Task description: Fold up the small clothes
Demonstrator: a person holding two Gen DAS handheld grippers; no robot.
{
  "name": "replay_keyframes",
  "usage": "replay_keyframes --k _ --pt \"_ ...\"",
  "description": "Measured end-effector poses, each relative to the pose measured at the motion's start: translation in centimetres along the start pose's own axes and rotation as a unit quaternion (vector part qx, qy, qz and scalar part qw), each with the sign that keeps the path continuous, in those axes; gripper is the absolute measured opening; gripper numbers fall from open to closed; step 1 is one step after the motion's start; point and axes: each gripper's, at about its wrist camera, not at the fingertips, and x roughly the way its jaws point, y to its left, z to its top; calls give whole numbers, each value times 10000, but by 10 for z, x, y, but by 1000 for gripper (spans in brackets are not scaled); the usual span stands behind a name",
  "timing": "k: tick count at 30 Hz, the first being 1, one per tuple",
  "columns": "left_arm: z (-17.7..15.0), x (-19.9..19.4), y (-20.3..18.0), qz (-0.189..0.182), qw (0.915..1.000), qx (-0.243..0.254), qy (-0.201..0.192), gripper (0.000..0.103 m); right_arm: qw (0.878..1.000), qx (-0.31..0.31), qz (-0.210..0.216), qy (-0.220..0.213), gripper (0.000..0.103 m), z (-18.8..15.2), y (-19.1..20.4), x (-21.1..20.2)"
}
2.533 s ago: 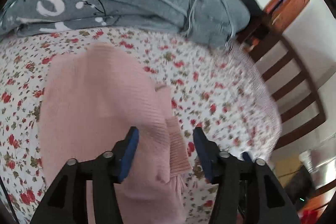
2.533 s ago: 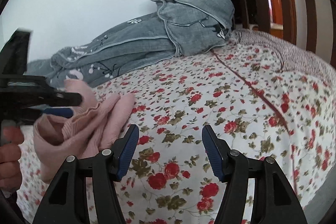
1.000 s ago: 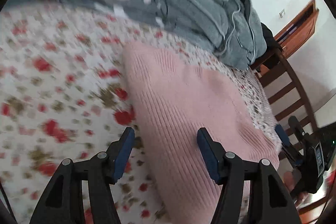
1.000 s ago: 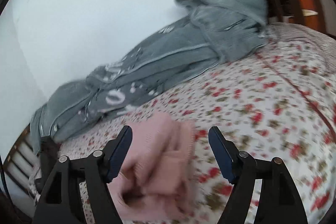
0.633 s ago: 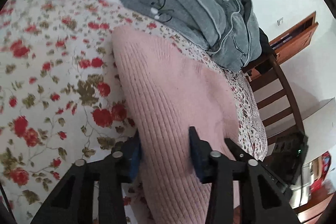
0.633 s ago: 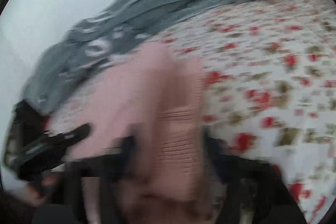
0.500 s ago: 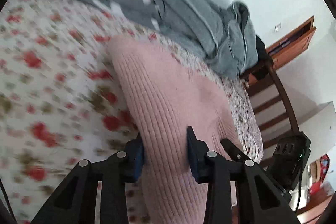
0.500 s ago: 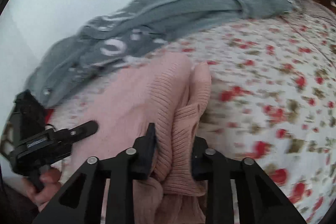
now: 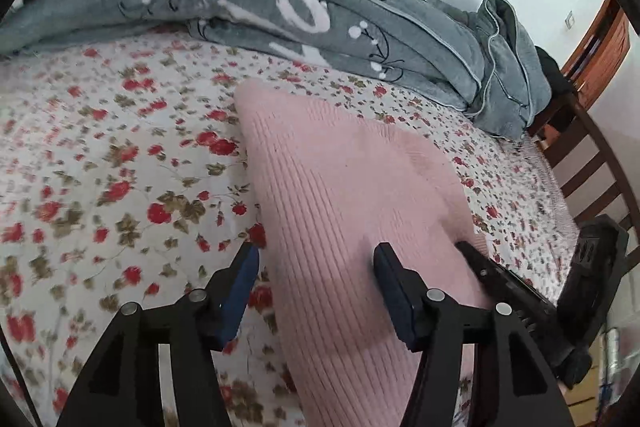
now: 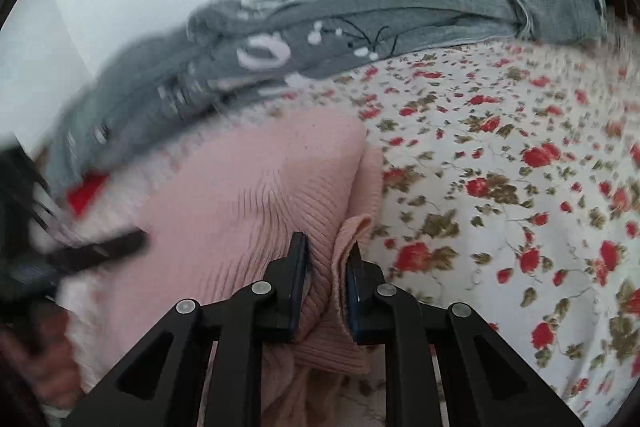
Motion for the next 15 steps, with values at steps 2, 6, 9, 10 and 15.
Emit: replay_keyframes --k 2,6,9,10,15 --pt "-6 -14 -11 290 9994 162 -131 58 9987 -380 -330 -44 22 4 14 -8" --pt "-23 -55 -32 641 9958 445 -473 61 9971 -461 -452 -396 29 3 26 -59" --pt "-33 -85 -43 622 9948 532 -614 66 9957 -560 -567 -478 35 1 34 -85" --pt "-38 -98 -48 631 9940 574 -680 67 9956 -560 -561 -494 40 0 36 -96" --pt "-55 -145 -69 924 9885 670 -997 77 9953 -551 -621 -507 66 -4 45 -143"
